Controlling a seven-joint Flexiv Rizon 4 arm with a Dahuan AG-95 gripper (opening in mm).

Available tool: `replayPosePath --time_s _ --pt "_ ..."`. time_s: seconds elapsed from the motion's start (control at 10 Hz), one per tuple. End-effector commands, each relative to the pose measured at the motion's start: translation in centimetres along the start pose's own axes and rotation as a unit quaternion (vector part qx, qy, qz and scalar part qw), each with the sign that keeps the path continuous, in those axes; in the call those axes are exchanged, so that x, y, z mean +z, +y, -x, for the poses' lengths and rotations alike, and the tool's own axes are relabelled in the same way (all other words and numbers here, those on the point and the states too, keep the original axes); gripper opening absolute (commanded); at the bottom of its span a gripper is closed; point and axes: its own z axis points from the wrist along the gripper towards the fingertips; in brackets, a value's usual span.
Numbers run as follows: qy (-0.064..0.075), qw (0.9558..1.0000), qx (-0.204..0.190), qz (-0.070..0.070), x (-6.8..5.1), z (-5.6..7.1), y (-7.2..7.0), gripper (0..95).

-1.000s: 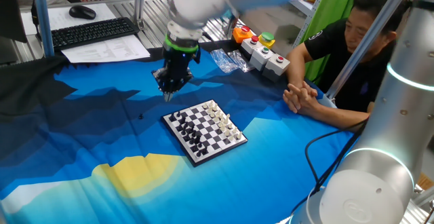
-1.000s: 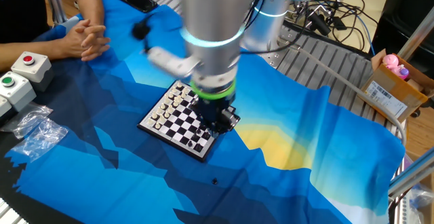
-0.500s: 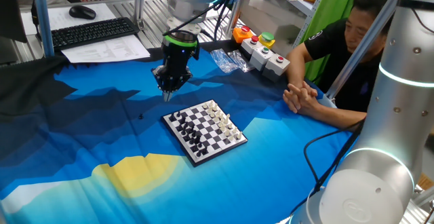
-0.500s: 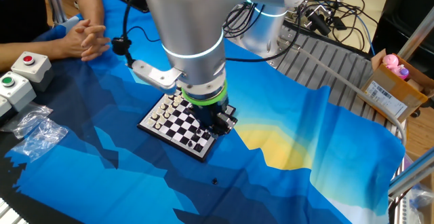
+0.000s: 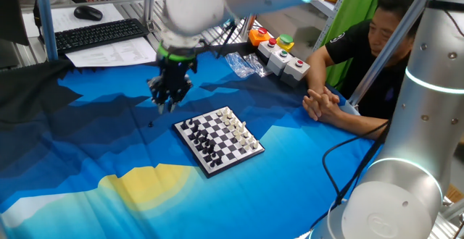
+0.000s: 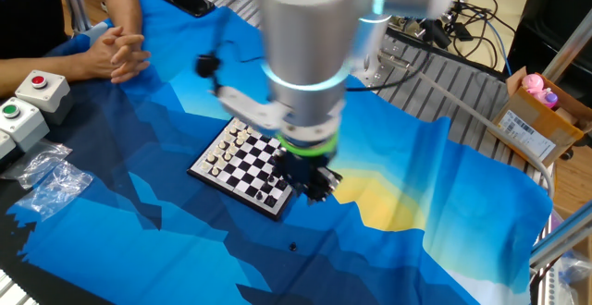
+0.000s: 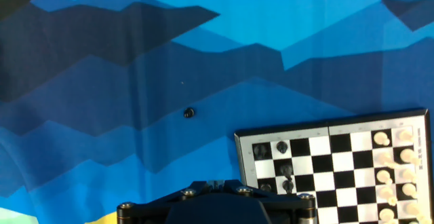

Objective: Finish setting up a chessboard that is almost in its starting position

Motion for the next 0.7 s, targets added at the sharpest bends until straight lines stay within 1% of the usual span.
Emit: replayPosePath --time_s 0.1,0.2,0.4,0.5,0.6,0.7 --pt "-0.004 1.0 0.006 -0.001 1.4 1.1 1.2 19.0" --pt "-0.004 1.0 0.006 0.0 1.8 1.5 1.5 19.0" --pt "-0.006 1.0 0.005 0.001 2.7 2.7 2.1 19.0" --pt "-0.006 1.0 0.004 0.001 3.0 3.2 2.1 19.0" --pt "-0.005 1.0 0.004 0.0 3.1 3.3 2.1 19.0" --pt "-0.006 1.0 0.003 -0.002 3.5 3.7 2.0 19.0"
